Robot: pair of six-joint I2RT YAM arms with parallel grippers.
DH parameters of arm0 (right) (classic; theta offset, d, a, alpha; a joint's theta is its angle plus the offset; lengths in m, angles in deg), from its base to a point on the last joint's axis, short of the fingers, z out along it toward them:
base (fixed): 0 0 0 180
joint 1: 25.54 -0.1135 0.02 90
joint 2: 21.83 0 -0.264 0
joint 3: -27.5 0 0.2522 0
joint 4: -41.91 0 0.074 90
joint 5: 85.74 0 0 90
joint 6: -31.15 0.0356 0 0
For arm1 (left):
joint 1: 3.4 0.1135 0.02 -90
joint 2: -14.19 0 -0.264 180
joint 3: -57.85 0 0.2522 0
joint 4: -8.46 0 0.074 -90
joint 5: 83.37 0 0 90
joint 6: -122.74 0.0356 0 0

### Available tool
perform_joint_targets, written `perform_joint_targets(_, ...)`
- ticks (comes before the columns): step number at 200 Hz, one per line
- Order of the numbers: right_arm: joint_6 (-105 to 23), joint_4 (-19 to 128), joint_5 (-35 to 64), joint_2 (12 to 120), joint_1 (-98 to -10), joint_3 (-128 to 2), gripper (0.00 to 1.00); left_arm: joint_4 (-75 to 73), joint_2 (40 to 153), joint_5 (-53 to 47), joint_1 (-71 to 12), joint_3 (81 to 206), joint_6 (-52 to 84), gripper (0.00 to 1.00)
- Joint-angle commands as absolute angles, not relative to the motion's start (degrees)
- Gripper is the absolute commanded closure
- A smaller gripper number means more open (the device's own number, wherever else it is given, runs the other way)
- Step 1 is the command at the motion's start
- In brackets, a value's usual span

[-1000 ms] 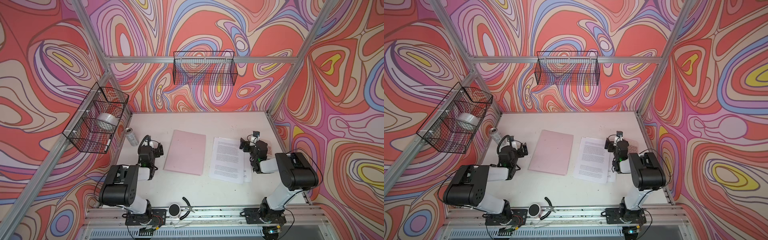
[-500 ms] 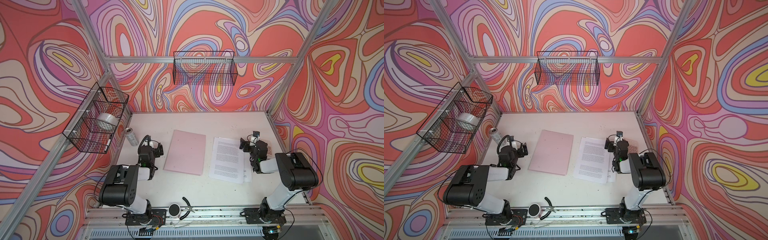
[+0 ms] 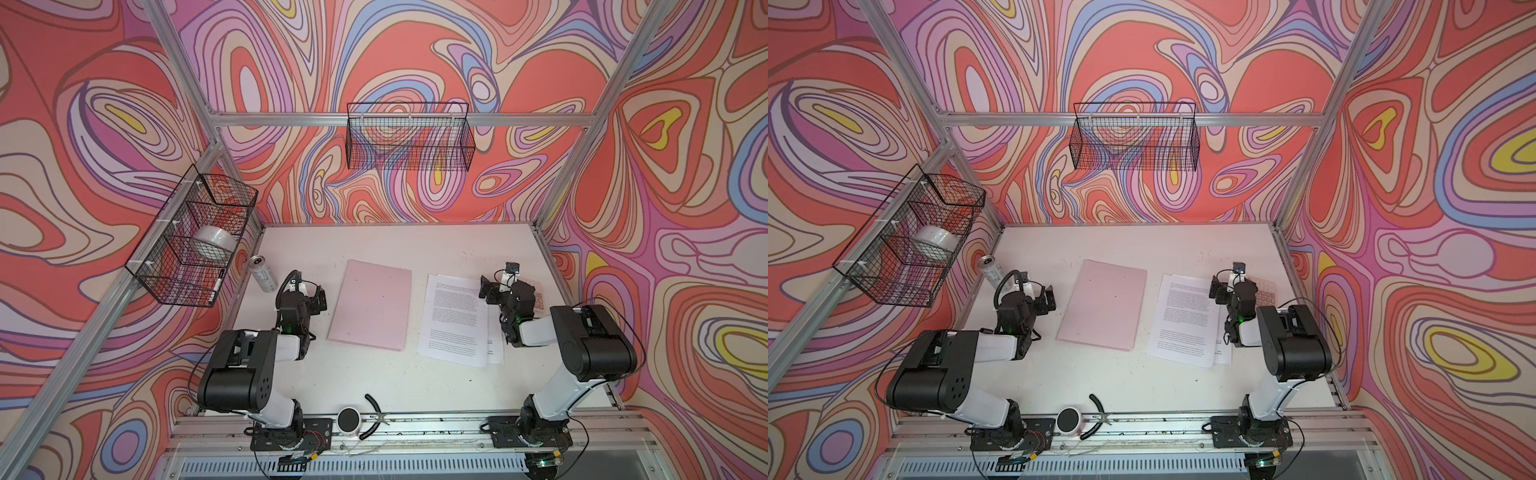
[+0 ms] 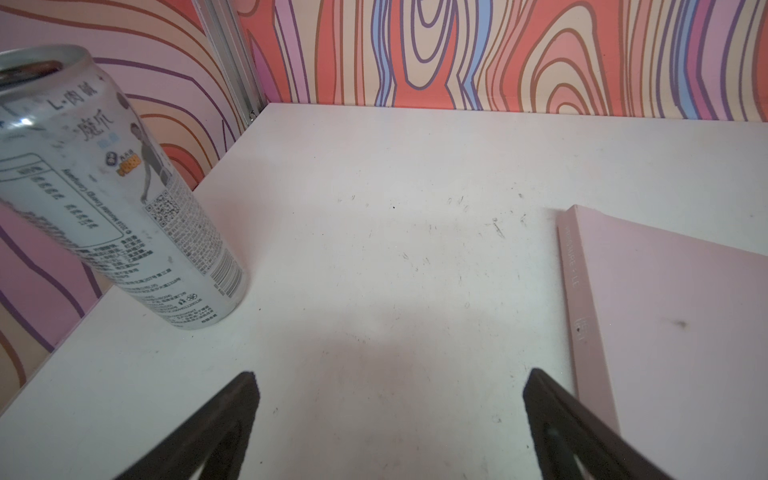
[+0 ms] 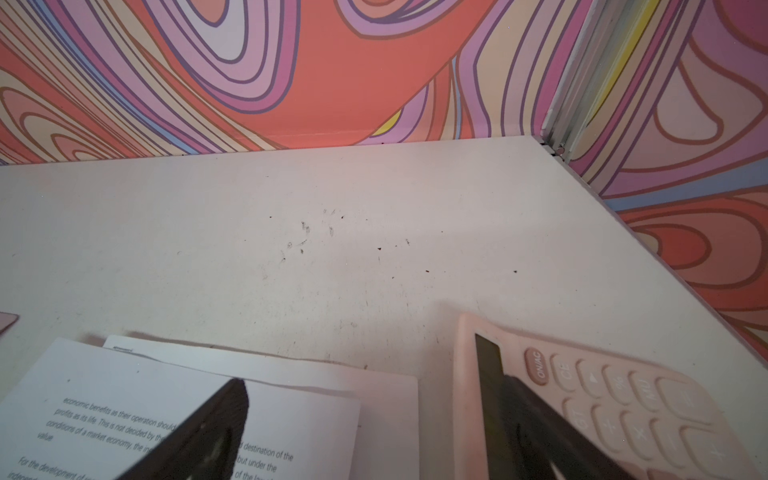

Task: Put the files into the folder

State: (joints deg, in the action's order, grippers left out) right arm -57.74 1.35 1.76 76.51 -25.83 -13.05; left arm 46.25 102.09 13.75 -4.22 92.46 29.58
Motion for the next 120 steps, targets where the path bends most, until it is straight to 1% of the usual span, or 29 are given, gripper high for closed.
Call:
perform_joint_targets(1, -57.90, 1.79, 2.07, 76.41, -25.63, -13.62, 0.02, 46.72, 102.49, 14.19, -4.46, 92.62, 30.54, 0.00)
perform_joint_targets(108, -58.00, 1.84, 2.16, 76.36, -25.62, -13.66, 0.01, 46.55, 102.37, 14.19, -4.46, 92.62, 30.50, 0.00)
perform_joint_targets(120, -58.17, 1.28, 1.75, 76.25, -25.58, -13.28, 0.02, 45.05, 101.49, 15.86, -4.75, 93.43, 30.29, 0.00)
